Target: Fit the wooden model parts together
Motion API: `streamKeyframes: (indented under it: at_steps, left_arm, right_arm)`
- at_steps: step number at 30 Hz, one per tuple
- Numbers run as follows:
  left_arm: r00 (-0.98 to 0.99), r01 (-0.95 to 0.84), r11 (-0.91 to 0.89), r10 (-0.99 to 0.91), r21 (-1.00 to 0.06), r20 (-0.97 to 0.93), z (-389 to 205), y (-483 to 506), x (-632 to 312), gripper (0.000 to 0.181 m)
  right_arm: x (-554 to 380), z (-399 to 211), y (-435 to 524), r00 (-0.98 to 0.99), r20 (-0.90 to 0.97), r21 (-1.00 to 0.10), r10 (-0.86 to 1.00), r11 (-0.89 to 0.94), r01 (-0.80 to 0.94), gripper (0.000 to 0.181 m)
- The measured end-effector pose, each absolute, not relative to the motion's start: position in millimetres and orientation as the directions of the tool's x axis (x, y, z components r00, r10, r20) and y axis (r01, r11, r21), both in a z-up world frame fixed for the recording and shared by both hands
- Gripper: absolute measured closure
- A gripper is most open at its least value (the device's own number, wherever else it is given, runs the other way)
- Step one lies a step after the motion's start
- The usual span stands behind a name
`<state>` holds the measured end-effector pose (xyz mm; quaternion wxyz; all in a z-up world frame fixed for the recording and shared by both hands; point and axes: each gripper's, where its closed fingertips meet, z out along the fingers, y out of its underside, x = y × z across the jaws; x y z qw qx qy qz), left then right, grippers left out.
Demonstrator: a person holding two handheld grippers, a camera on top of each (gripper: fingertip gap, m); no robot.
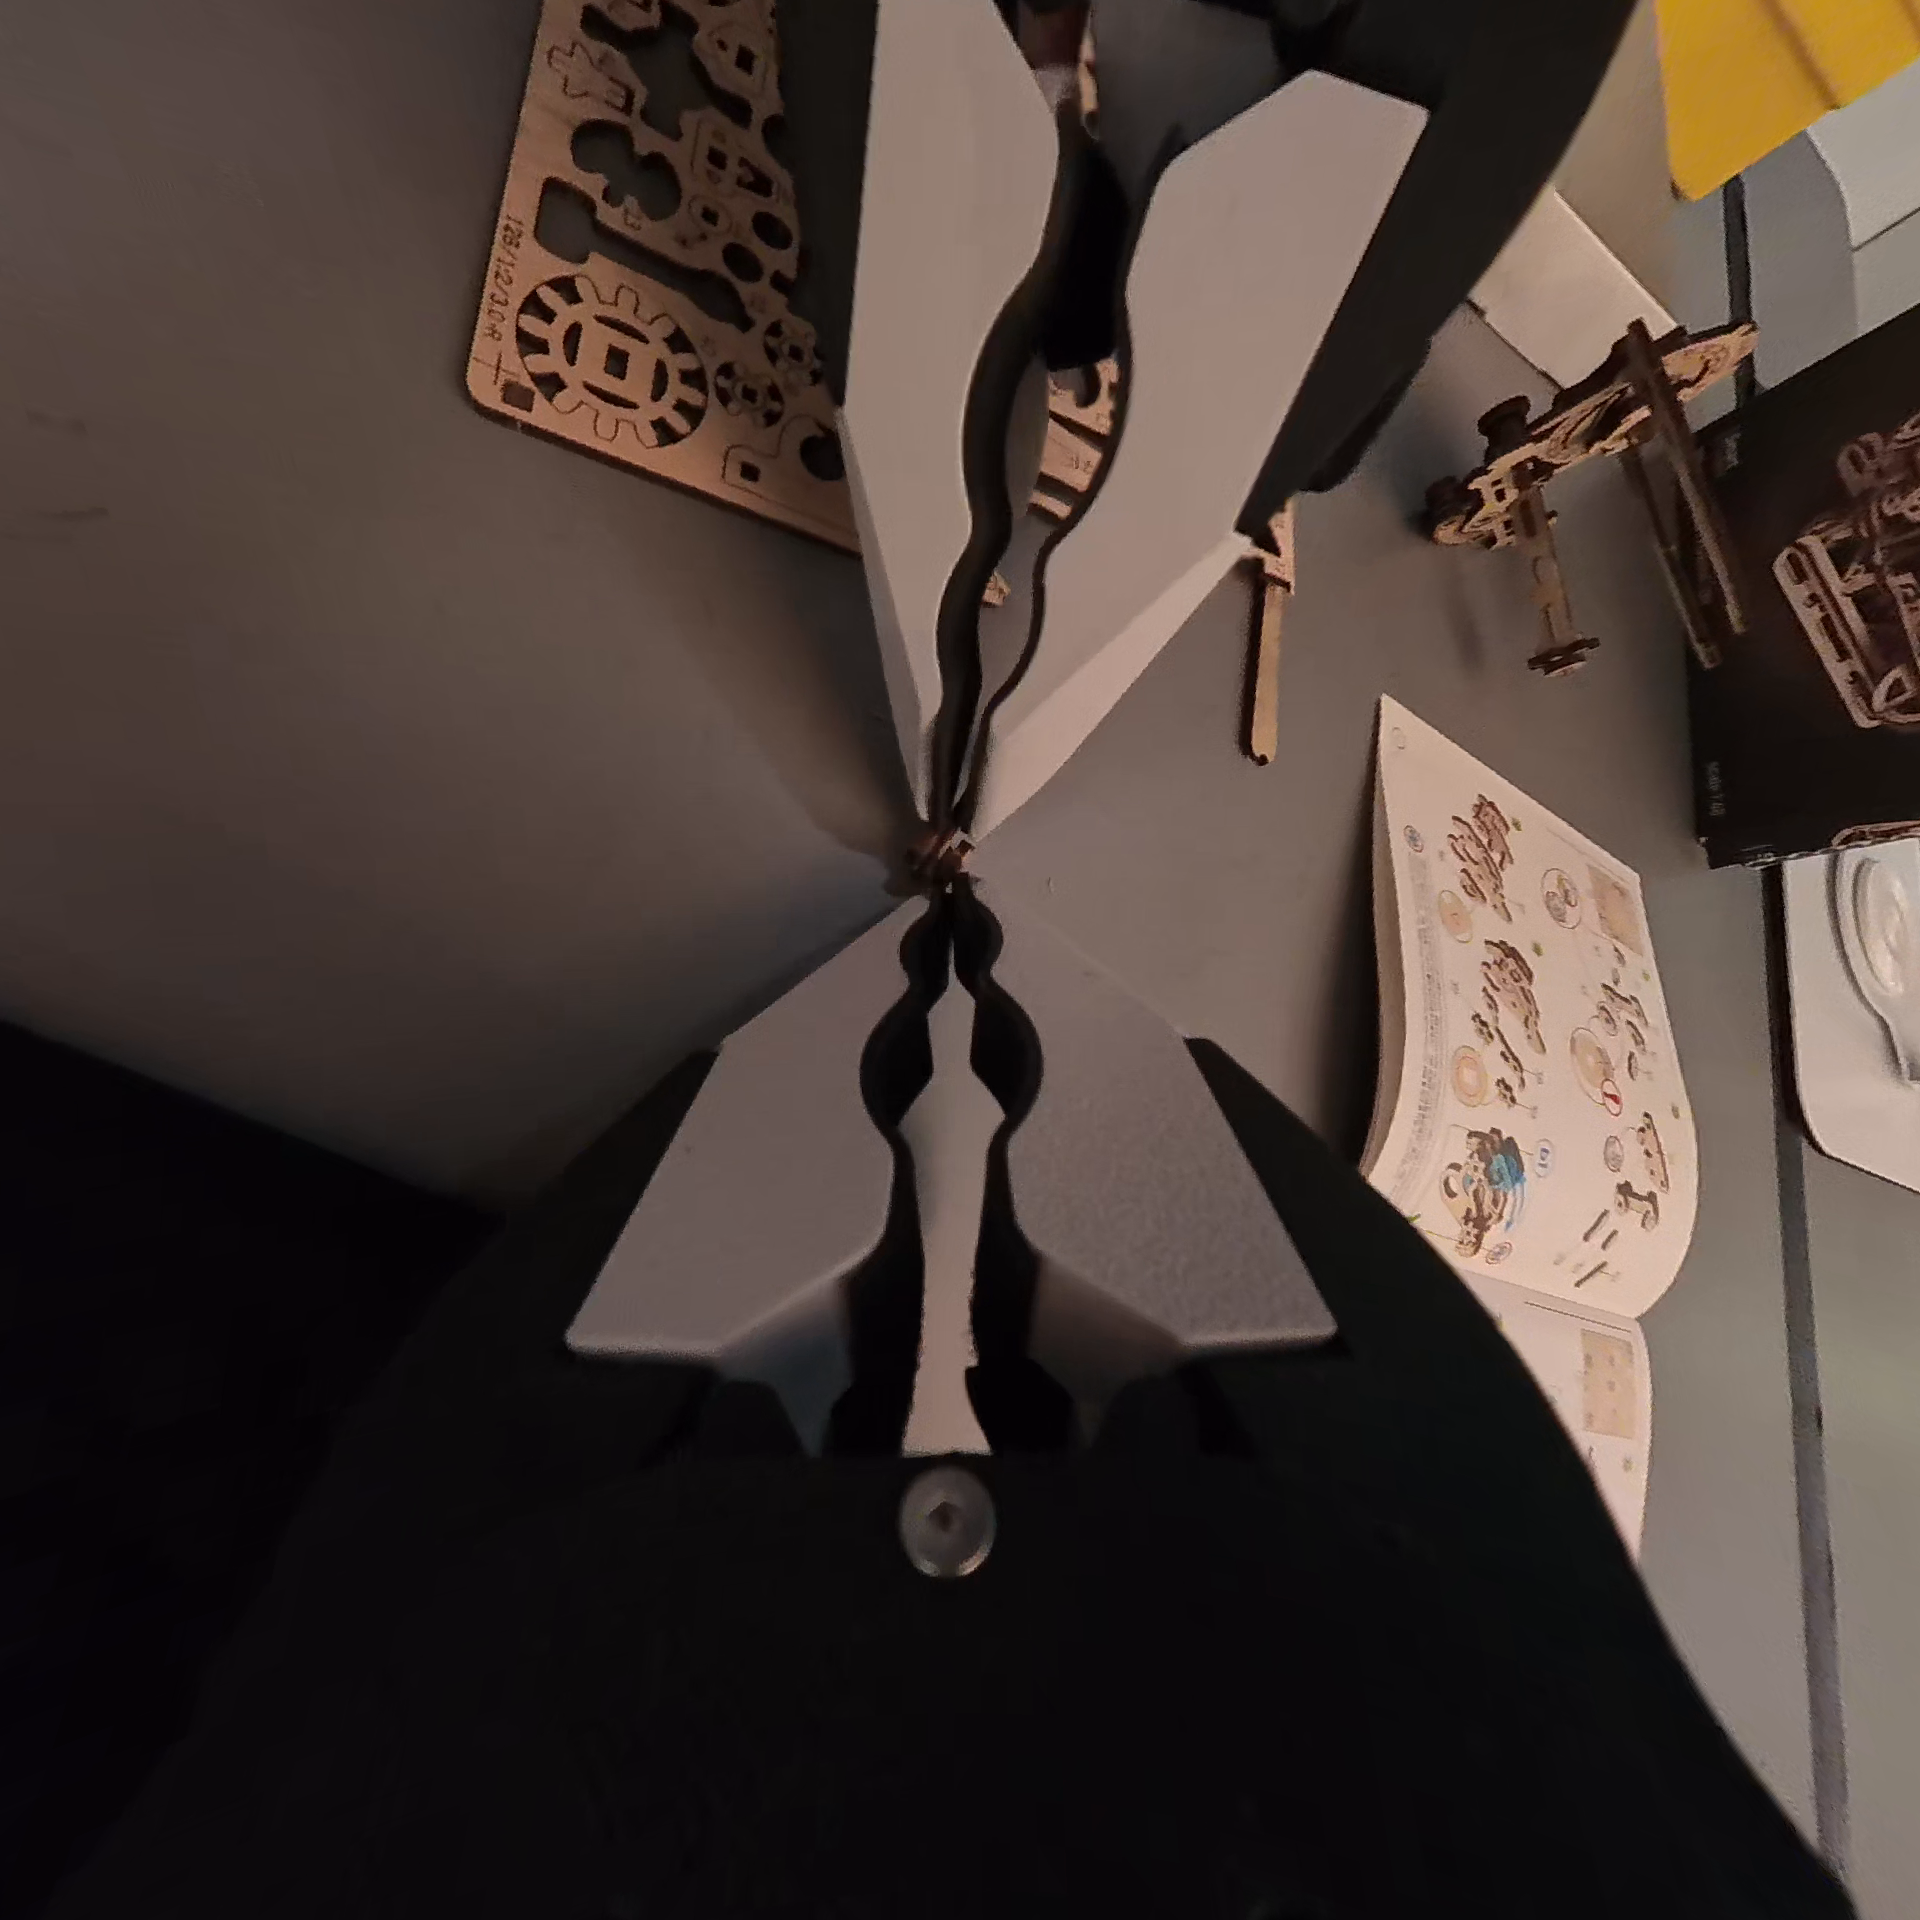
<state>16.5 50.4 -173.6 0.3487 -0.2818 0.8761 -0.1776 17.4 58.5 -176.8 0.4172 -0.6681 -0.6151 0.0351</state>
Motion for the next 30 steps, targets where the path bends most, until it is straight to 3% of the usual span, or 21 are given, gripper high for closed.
streamKeyframes:
  at_steps: [9, 17, 25, 30]
  left_arm:
    - [-0.552, -0.403, 0.757, -0.650, -0.515, -0.522, -175.2, 56.6, 21.8, 0.181]
    - [-0.550, -0.404, 0.749, -0.657, -0.525, -0.515, -174.7, 55.2, 22.7, 0.179]
    - [-0.557, -0.394, 0.773, -0.631, -0.497, -0.540, -175.0, 52.8, 23.2, 0.180]
    - [-0.566, -0.413, 0.757, -0.649, -0.507, -0.508, -175.0, 52.3, 23.0, 0.180]
  right_arm:
    - [21.9, -176.3, 60.2, 0.370, 0.311, -0.681, 0.876, -0.067, 0.730, 0.174]
    - [20.5, -176.5, 61.6, 0.379, 0.322, -0.647, 0.867, -0.091, 0.757, 0.175]
    - [22.8, -177.6, 60.4, 0.353, 0.380, -0.519, 0.855, -0.119, 0.846, 0.176]
    - [22.8, -178.2, 59.9, 0.358, 0.352, -0.516, 0.865, -0.140, 0.845, 0.177]
